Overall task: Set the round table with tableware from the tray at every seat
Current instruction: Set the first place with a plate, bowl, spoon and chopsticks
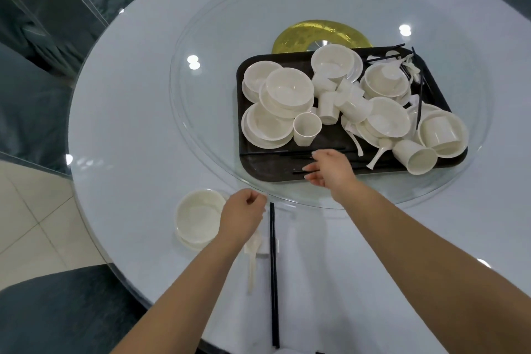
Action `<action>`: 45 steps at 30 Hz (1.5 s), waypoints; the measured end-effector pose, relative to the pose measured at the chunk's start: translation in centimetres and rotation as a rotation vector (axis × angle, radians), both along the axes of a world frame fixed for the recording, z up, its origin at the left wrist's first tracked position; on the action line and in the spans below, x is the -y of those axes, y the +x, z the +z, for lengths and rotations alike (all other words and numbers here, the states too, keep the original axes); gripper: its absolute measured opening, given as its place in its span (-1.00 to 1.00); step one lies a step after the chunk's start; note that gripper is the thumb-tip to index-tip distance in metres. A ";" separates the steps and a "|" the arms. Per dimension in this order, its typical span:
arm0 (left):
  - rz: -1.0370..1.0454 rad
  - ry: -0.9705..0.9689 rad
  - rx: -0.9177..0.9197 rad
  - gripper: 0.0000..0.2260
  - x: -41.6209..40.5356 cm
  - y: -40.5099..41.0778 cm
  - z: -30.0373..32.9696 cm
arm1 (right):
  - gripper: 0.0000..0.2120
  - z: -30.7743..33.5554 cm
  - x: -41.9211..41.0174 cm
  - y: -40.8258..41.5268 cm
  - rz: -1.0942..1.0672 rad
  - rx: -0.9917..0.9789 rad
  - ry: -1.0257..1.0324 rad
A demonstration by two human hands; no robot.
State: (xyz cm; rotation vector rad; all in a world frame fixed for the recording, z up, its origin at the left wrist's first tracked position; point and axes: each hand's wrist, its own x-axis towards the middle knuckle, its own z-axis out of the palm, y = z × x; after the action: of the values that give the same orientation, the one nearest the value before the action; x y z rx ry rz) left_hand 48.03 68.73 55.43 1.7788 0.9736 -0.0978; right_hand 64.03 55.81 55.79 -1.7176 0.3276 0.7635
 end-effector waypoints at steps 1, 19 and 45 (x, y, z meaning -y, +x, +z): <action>-0.007 0.002 0.002 -0.77 0.1 0.5 0.1 | -0.91 0.0 -0.3 0.8 -0.005 0.005 -0.005; 0.048 -0.078 -0.027 -0.84 0.2 0.7 -0.6 | -0.73 0.0 -1.7 3.8 -0.038 0.210 -0.052; 0.103 -0.172 0.013 -0.65 -2.5 -5.1 -0.1 | -0.62 -2.9 -4.7 -12.0 0.326 0.041 -0.090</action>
State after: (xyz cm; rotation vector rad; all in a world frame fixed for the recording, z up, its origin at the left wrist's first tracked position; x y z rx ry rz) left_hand 42.89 71.19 55.35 1.5678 1.0151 -0.1010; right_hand 52.07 60.50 52.94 -1.8944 0.0524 0.9586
